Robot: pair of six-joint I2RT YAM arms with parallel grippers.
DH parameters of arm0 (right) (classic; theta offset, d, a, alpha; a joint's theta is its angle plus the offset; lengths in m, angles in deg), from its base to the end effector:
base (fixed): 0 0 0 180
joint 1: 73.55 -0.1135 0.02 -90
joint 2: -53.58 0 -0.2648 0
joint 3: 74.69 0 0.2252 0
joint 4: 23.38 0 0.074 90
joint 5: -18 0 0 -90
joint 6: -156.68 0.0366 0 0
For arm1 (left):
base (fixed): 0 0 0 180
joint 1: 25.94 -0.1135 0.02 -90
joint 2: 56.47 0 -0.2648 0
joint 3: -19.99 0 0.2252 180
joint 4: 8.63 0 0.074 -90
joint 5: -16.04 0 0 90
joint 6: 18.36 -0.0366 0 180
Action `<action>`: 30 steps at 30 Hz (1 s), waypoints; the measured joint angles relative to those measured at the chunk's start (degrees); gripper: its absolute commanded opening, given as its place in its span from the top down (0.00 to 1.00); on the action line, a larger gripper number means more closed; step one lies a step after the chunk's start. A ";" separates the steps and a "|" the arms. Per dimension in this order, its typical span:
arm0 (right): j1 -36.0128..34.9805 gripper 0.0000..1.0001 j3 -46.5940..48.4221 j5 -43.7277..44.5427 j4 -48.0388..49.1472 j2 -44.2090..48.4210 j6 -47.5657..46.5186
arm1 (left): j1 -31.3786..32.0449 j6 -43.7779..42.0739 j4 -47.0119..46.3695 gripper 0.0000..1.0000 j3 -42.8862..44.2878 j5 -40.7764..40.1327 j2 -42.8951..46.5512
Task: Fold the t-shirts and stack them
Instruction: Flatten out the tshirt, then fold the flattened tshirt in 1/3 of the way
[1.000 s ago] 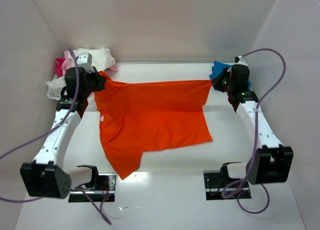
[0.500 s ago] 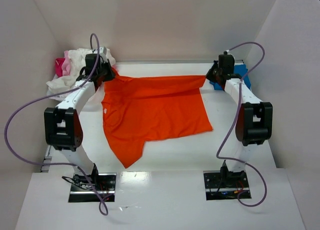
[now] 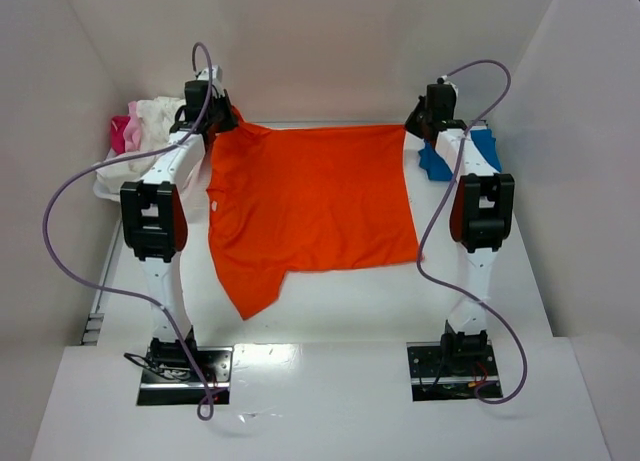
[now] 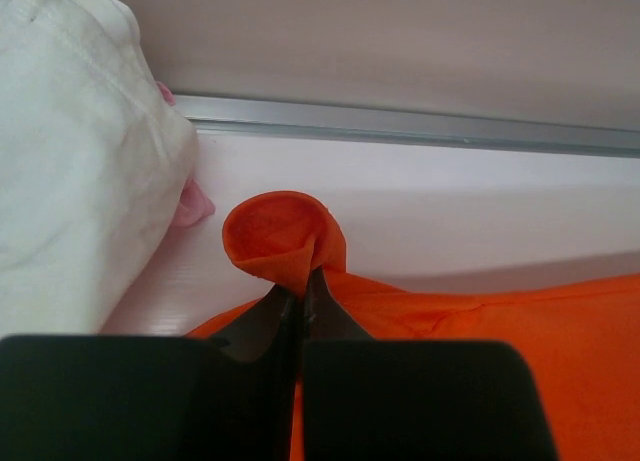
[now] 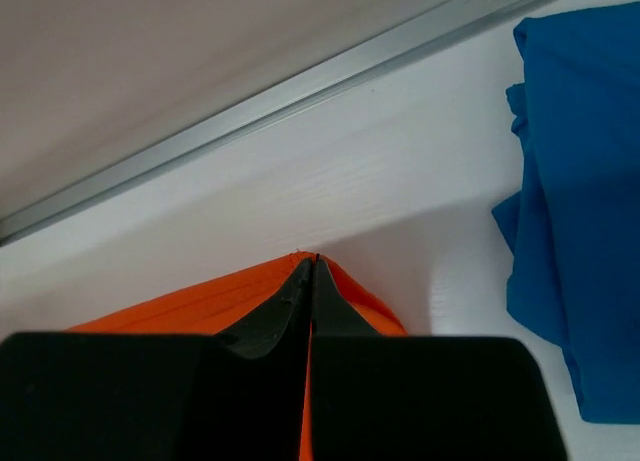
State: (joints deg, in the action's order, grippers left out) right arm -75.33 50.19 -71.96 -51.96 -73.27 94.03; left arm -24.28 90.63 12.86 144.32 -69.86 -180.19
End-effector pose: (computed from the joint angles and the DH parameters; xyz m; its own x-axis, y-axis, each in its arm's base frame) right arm 0.4989 0.0155 0.2614 -0.4652 0.4452 -0.7651 0.2064 0.8951 0.3953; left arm 0.4952 -0.0170 0.2968 -0.3680 -0.3140 -0.8752 -0.0255 0.9443 -0.3281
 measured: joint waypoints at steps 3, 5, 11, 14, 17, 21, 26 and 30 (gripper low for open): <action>0.04 1.00 2.68 0.59 -1.39 -2.14 -0.35 | 0.01 -0.79 0.80 1.00 2.76 -0.03 -2.83; 0.10 1.00 3.78 0.99 -2.48 -2.83 -0.62 | 0.02 -0.86 1.99 1.00 6.25 -0.01 -5.04; 1.29 1.00 3.95 1.95 -3.02 -2.84 -1.45 | 0.44 -0.89 5.50 1.00 18.69 0.31 -11.78; 1.97 1.00 3.92 1.99 -2.97 -2.83 -1.74 | 1.07 -1.00 7.01 1.00 21.40 0.32 -12.89; 2.33 1.00 3.70 2.07 -2.97 -2.82 -1.94 | 1.79 -1.35 7.98 1.00 21.93 0.20 -12.92; 2.36 1.00 2.56 1.76 -2.79 -2.48 -2.19 | 2.42 -2.69 8.11 1.00 18.28 -0.46 -11.32; 2.36 1.00 -3.68 0.95 -2.04 0.65 -2.35 | 2.73 -3.68 6.47 1.00 2.06 -1.74 -3.15; 2.36 1.00 -9.58 -0.18 -0.94 4.04 -2.29 | 2.79 -3.76 5.81 1.00 -6.98 -2.68 2.66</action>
State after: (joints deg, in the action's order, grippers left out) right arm -72.97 40.60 -72.14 -52.90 -69.23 91.74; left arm -21.49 86.86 18.67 137.34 -72.53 -177.53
